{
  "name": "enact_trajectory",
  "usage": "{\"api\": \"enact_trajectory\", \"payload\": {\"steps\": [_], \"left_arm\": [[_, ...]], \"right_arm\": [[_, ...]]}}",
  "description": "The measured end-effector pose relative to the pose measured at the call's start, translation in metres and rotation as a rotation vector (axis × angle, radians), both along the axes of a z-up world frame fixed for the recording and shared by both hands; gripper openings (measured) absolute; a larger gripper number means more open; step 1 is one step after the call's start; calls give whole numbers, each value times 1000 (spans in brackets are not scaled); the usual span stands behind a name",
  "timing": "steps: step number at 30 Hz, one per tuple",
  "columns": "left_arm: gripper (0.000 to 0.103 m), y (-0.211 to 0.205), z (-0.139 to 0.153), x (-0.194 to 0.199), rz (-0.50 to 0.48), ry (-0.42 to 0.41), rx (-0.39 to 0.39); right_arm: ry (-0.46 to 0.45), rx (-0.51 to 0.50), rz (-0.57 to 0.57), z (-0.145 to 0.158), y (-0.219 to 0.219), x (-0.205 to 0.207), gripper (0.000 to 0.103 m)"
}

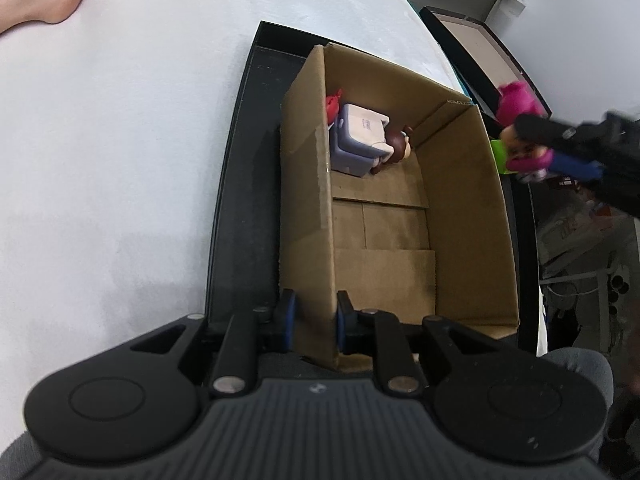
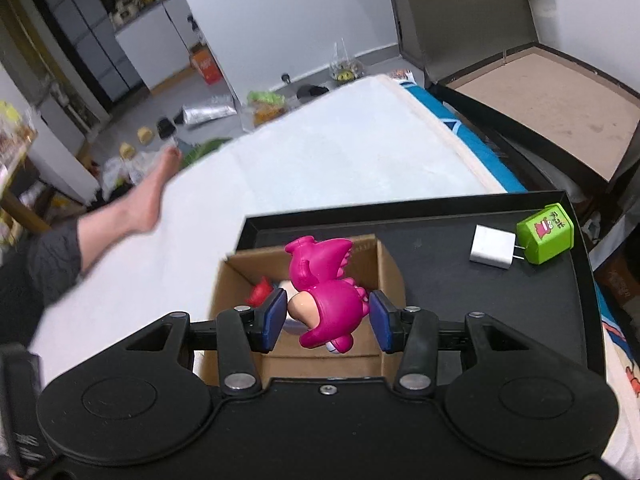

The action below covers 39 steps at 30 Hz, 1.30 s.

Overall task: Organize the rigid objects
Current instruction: 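Carry the pink dinosaur into the cardboard box and open the right tool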

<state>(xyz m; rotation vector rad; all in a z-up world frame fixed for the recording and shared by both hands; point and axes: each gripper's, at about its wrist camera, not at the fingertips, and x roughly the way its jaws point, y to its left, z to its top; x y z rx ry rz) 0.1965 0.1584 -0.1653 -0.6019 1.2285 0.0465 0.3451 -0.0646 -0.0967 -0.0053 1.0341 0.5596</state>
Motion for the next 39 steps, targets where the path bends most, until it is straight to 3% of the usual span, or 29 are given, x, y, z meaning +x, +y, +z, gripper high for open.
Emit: {"api": "enact_trajectory", "payload": {"steps": [7, 16, 21, 28, 33, 39], "left_arm": [[20, 3, -1, -2, -11, -13, -18], [20, 4, -2, -1, -23, -18, -18], [20, 4, -3, -3, -27, -21, -19], [20, 2, -1, -2, -31, -19, -6], [20, 0, 0, -2, -26, -14, -2], [20, -1, 1, -1, -36, -15, 12]], "right_arm": [[30, -37, 8, -21, 9, -13, 45], [129, 20, 96, -36, 38, -22, 49], [163, 56, 62, -37, 33, -20, 51], [131, 67, 60, -21, 14, -19, 61], [85, 74, 48, -10, -2, -18, 76], [20, 39, 8, -6, -25, -18, 83]]}}
